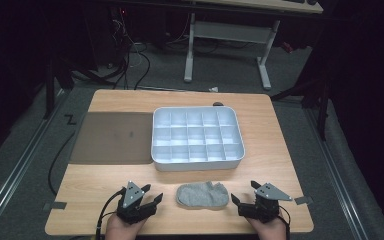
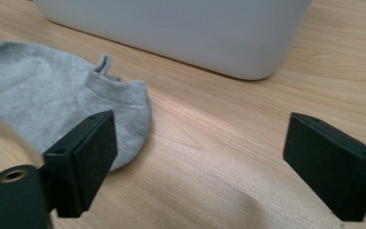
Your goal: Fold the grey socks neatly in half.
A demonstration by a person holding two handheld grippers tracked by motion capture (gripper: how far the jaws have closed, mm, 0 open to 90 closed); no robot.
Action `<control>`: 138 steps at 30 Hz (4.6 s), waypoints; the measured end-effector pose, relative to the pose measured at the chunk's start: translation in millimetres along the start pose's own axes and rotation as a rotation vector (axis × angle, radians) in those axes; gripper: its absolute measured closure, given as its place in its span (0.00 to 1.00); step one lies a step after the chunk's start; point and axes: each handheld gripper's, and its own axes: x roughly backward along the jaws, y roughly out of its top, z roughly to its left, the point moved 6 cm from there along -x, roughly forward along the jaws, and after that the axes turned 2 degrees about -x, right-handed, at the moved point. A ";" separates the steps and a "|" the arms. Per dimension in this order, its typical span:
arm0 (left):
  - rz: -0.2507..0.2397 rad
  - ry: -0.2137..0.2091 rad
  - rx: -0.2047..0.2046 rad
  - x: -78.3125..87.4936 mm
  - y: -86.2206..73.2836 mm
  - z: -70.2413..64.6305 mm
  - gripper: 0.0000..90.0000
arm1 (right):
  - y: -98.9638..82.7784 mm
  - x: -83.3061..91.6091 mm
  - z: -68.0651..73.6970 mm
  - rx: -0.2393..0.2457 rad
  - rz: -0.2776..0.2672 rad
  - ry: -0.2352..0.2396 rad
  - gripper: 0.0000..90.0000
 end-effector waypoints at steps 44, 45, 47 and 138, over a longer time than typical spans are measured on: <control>0.128 -0.062 -0.041 -45.6 10.5 -37.7 0.95 | 0.1 -30.7 49.7 -0.072 0.192 0.140 0.64; 0.124 -0.060 -0.038 -45.7 10.7 -38.0 0.95 | -0.2 -30.1 49.8 -0.077 0.192 0.142 0.65; 0.122 -0.057 -0.037 -45.5 10.8 -37.8 0.95 | -1.1 -28.6 49.7 -0.080 0.191 0.143 0.66; 0.177 -0.138 -0.088 -58.9 17.2 -60.5 0.93 | 25.0 7.9 43.9 -0.140 0.051 0.169 0.94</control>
